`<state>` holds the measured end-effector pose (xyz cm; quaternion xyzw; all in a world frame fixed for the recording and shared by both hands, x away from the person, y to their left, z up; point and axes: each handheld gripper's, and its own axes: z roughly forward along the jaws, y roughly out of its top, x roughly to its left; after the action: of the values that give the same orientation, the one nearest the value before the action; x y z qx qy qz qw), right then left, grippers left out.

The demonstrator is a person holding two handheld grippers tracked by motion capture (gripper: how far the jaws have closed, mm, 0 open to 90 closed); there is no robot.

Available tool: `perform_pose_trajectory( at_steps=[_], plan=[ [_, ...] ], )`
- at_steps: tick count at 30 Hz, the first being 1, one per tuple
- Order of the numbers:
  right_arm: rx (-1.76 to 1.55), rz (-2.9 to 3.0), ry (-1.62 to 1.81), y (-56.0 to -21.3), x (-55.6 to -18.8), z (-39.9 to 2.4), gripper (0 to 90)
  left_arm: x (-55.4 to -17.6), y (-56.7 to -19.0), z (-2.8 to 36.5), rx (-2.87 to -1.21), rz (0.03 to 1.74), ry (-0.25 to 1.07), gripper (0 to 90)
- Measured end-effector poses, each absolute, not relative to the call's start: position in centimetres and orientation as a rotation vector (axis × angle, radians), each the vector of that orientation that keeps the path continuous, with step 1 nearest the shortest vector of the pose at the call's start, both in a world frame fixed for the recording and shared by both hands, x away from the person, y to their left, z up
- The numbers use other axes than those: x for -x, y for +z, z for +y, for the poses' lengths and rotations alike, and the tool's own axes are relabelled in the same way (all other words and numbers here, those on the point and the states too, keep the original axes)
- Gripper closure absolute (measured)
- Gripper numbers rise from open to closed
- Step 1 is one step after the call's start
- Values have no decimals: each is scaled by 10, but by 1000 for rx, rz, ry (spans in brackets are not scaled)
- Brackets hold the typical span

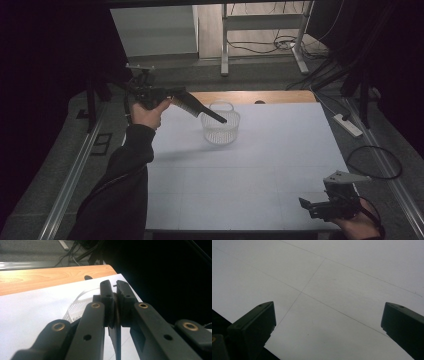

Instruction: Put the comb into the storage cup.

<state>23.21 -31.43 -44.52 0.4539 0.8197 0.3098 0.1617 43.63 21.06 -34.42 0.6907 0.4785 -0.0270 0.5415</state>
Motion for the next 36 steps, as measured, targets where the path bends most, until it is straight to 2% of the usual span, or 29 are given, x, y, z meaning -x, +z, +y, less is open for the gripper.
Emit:
perform_pose_trajectory(
  at_steps=[36],
  plan=[
    [-1304, 2351, 875, -445, -230, -316, 15, -472, -385, 174, -1660, 1222, -68, 839]
  ],
)
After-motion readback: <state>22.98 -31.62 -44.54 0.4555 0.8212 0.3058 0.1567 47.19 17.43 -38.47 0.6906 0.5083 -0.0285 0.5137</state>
